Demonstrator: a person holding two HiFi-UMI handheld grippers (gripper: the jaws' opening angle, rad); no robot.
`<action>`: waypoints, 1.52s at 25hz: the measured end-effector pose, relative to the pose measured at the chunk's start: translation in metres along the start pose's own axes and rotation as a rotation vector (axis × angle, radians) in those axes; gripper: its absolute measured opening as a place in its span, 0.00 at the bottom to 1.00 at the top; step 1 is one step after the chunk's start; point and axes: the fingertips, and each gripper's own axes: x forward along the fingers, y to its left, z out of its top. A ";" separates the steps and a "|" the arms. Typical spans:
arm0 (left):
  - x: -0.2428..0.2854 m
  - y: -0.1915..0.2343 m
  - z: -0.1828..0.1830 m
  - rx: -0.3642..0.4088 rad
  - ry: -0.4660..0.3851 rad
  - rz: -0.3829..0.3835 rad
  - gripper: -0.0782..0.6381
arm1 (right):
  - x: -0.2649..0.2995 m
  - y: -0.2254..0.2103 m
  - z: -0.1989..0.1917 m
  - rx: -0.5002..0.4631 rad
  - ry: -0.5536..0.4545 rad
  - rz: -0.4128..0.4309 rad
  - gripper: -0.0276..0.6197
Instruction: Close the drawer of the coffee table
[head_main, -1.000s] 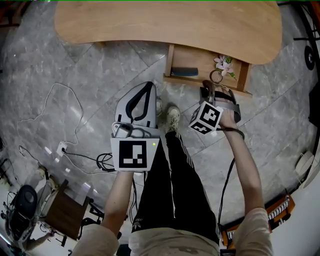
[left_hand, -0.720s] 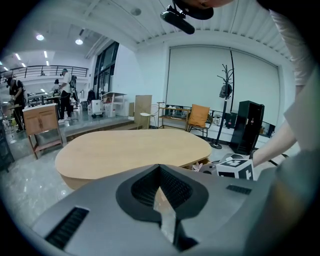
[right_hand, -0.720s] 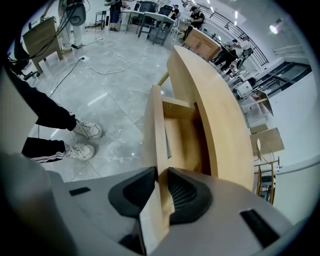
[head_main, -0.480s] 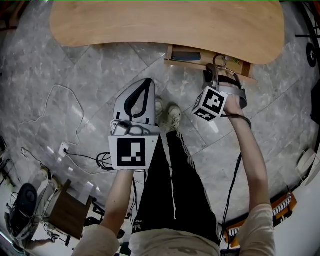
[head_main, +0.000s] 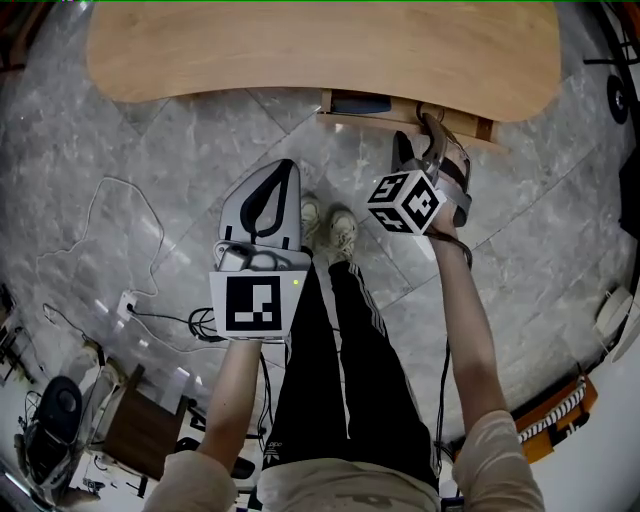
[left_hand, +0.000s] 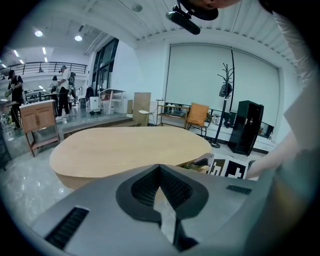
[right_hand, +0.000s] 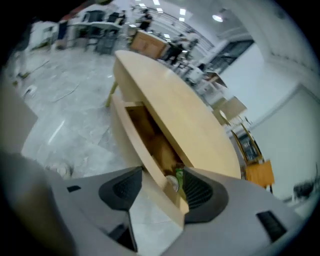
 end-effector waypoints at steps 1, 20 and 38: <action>0.001 -0.002 -0.001 0.002 0.004 -0.006 0.12 | -0.001 -0.005 -0.005 0.143 0.012 -0.035 0.46; 0.005 -0.024 -0.019 -0.013 0.040 -0.087 0.12 | -0.003 0.009 -0.013 1.066 -0.095 -0.130 0.05; 0.054 -0.029 -0.039 -0.041 0.073 -0.148 0.12 | 0.053 -0.041 0.024 0.969 -0.459 -0.186 0.05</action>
